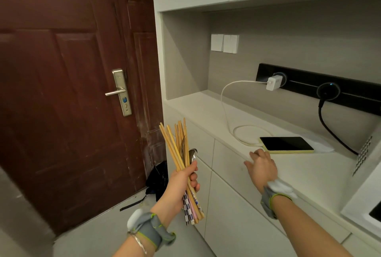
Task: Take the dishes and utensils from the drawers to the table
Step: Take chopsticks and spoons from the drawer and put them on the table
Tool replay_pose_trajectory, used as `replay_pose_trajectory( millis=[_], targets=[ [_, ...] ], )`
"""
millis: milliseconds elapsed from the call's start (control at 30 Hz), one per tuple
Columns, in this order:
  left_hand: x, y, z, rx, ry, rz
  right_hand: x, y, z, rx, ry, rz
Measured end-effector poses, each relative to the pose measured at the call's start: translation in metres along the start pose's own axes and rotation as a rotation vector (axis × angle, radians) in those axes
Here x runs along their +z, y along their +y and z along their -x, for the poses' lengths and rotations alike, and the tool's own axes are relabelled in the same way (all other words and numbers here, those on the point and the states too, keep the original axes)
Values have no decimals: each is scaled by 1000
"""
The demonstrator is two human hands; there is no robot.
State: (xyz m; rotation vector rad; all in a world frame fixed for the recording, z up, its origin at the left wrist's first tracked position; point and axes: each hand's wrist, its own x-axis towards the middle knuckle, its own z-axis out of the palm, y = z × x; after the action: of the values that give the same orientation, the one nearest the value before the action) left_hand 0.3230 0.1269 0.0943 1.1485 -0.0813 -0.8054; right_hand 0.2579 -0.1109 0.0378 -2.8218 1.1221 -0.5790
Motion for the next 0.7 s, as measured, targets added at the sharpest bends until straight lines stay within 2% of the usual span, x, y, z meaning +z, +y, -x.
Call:
replay_pose_trajectory(
  millis=[200, 333, 533, 700],
  targets=[
    [-7, 2, 49, 53, 23, -16, -18, -19, 45, 198, 100, -349],
    [-8, -7, 89, 76, 53, -30, -39, -31, 79, 253, 65, -716],
    [3, -47, 184, 112, 112, -19, -81, -28, 156, 307, -88, -1085],
    [10, -100, 280, 173, 217, 28, -115, -14, 250, 279, -336, -1328]
  ],
)
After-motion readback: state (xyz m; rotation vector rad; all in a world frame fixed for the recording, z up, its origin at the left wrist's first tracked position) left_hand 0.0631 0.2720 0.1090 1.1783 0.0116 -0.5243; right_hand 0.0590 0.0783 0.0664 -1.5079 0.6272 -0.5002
